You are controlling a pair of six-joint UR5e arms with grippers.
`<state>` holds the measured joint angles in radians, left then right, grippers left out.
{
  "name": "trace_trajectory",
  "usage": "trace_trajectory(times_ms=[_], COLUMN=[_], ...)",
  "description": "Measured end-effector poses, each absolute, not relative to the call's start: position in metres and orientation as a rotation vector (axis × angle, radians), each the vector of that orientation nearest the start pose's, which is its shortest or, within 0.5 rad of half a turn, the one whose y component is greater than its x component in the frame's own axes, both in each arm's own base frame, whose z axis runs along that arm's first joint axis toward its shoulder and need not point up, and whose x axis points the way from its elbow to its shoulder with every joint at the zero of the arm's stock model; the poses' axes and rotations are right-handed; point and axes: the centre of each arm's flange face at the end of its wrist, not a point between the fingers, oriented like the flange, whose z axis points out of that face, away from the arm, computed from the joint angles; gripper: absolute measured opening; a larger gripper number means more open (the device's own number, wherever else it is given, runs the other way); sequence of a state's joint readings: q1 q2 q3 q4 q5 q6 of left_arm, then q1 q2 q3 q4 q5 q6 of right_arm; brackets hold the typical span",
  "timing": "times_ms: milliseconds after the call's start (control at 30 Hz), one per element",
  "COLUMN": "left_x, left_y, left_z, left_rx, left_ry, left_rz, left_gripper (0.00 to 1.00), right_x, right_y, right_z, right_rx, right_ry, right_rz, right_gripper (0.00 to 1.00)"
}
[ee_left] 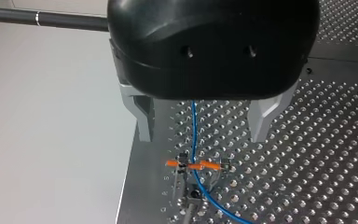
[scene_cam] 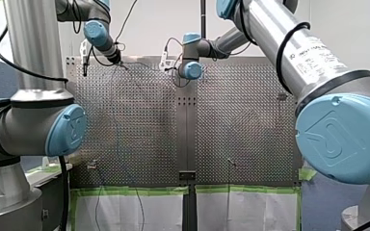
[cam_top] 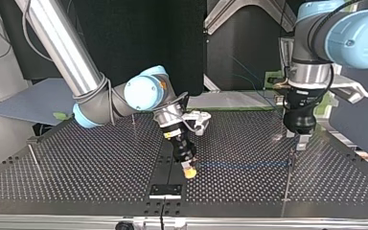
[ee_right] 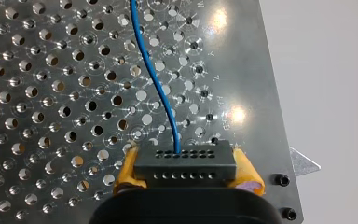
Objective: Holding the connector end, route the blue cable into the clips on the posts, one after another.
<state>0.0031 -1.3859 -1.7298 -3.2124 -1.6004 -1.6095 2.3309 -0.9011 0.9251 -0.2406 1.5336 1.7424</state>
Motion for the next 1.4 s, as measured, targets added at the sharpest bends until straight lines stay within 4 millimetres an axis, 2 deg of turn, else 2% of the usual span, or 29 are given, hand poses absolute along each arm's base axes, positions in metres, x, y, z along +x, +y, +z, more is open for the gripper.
trace_trajectory(times_ms=[933,1133,1400], left_x=[0.412,0.412,0.423], left_y=[-0.130,-0.140,-0.158], left_z=[0.483,0.483,0.497], left_rx=[-0.094,-0.043,0.022], left_ry=[1.621,1.614,1.609], left_rz=[-0.039,-0.087,-0.133], left_gripper=[1.00,1.00,1.00], right_x=[0.634,0.635,0.636], right_y=[-0.468,-0.467,-0.466], right_z=[0.405,0.404,0.403], right_rx=[-2.086,-2.089,-2.090], right_ry=[1.055,1.054,1.053], right_rz=[-2.752,-2.747,-2.746], right_gripper=[0.00,0.00,0.00])
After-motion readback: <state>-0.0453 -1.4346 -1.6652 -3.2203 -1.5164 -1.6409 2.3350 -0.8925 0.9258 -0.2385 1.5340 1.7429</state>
